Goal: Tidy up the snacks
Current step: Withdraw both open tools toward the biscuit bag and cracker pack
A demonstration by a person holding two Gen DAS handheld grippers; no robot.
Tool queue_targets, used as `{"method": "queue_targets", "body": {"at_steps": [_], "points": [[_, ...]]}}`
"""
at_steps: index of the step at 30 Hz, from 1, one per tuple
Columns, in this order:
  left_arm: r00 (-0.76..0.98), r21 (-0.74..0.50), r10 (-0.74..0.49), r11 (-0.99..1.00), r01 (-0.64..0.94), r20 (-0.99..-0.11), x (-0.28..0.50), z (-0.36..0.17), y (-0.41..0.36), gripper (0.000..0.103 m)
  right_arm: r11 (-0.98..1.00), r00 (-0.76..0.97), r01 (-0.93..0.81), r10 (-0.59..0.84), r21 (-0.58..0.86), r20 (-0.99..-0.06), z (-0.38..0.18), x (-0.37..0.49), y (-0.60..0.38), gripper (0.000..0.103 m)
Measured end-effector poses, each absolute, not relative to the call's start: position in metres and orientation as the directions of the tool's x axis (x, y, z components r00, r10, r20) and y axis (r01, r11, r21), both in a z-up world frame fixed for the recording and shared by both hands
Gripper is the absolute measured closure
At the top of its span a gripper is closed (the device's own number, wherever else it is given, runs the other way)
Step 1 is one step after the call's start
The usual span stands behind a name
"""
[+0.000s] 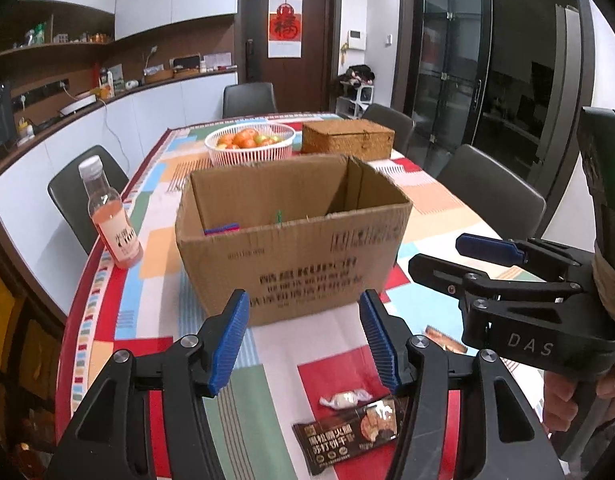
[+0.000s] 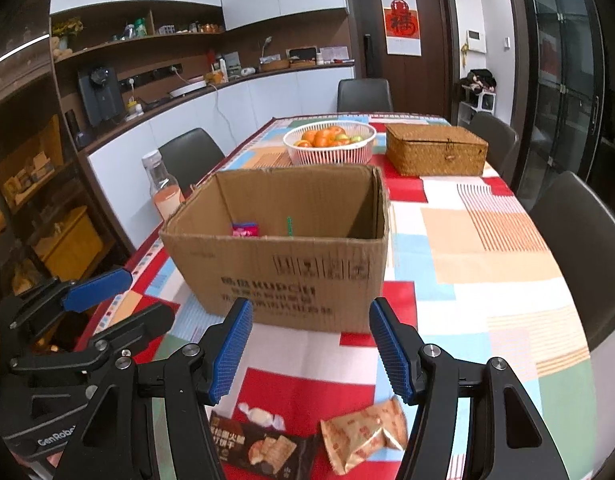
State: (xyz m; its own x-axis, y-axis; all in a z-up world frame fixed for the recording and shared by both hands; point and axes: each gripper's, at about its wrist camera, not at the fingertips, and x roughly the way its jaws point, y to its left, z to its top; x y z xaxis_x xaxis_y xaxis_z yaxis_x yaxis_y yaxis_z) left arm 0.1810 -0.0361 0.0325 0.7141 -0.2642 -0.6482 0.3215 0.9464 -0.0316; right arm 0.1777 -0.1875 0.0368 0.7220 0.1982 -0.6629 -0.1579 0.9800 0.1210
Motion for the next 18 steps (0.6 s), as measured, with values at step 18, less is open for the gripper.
{"method": "queue_targets", "body": {"at_steps": [18], "points": [[0.575,-0.036,-0.268,0.924,0.381,-0.773,0.163,-0.022,-0.050,0.045,0.986,0.628,-0.143,0.153,0.080,-0.763,-0.009,0.153,-0.199,0.041]]}}
